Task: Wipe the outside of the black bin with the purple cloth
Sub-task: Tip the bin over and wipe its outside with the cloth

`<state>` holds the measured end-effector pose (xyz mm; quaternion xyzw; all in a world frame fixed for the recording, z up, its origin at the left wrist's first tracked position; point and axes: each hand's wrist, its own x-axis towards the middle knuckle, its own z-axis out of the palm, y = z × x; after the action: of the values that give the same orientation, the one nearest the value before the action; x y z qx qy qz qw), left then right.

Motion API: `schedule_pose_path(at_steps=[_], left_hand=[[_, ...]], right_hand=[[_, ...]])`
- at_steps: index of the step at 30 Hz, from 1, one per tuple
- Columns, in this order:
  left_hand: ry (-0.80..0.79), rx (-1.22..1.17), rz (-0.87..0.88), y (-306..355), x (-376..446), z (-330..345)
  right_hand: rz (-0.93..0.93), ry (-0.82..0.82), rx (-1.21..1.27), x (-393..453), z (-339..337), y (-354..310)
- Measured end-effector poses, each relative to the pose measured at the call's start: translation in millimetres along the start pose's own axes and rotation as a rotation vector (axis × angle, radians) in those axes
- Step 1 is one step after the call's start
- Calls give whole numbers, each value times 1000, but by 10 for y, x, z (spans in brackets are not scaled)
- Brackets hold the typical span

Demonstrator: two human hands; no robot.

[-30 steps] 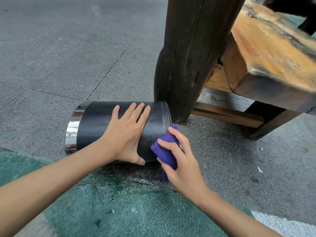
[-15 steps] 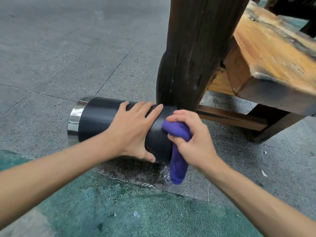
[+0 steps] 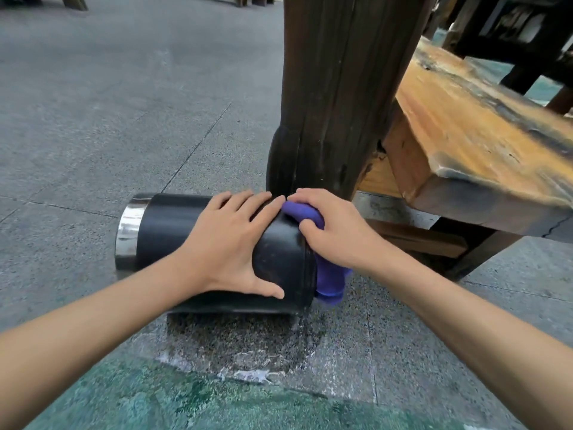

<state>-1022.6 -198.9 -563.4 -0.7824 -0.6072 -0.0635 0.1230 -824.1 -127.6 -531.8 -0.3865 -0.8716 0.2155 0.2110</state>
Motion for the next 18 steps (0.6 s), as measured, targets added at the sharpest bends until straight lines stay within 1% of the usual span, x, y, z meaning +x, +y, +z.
schedule_pose_path(at_steps=[6,9,11,14,16,18], left_hand=[[-44,-36,-22,-60,129,-20],[-19,-43,-24,-74,133,18],[6,-53,-21,-81,123,42],[23,-54,-24,-85,120,52],[27,-38,-29,-86,108,42],[54,-21,-69,-68,49,35]], right_hand=[[42,-20,-183,-4,39,-96],[70,-21,-229,-83,90,-104],[65,18,-219,-203,148,-97],[6,113,-191,-480,310,-57],[-26,149,-179,-678,450,-17],[-51,176,-148,-824,574,31]])
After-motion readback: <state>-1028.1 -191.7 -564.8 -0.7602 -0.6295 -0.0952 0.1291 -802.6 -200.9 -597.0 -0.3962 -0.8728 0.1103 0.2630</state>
